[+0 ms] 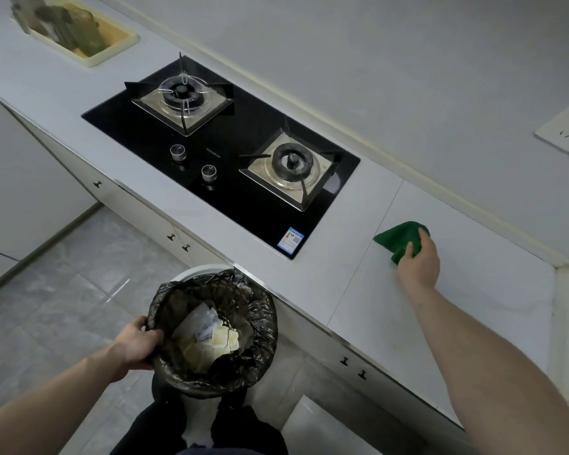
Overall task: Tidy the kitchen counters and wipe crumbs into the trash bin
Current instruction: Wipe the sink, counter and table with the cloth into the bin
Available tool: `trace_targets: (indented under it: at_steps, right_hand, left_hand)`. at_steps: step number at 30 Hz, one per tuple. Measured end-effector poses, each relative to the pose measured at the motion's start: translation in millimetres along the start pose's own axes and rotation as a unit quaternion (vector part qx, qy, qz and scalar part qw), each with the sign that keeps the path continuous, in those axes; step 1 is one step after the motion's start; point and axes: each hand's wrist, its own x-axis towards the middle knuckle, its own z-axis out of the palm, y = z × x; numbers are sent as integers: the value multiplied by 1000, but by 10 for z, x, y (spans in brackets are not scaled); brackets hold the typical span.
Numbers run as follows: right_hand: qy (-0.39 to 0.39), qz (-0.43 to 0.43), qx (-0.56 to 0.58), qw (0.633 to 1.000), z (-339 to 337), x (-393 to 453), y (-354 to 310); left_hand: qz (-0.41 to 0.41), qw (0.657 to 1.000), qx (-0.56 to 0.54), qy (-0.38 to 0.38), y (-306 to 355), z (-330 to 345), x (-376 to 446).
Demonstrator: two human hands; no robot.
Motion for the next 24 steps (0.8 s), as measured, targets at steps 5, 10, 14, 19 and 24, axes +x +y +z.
trace_targets:
  at_steps: [5, 10, 14, 19, 24]
  right_hand:
    - [-84, 30, -52, 995, 187, 196, 91]
    - [-130, 86, -34, 987, 474, 211, 134]
    - [-146, 37, -14, 989, 526, 83, 155]
    - [-214, -85, -1, 973, 578, -411, 153]
    - [-293, -159, -21, 942, 718, -1130, -49]
  left_hand:
    - [-24, 1000, -4, 0, -136, 6, 187]
    - [-29, 1000, 0, 5, -180, 92, 249]
    - [-23, 1000, 4, 2, -151, 177, 169]
    - [-17, 1000, 11, -4, -100, 211, 14]
    - [1, 1000, 25, 6, -11, 231, -136]
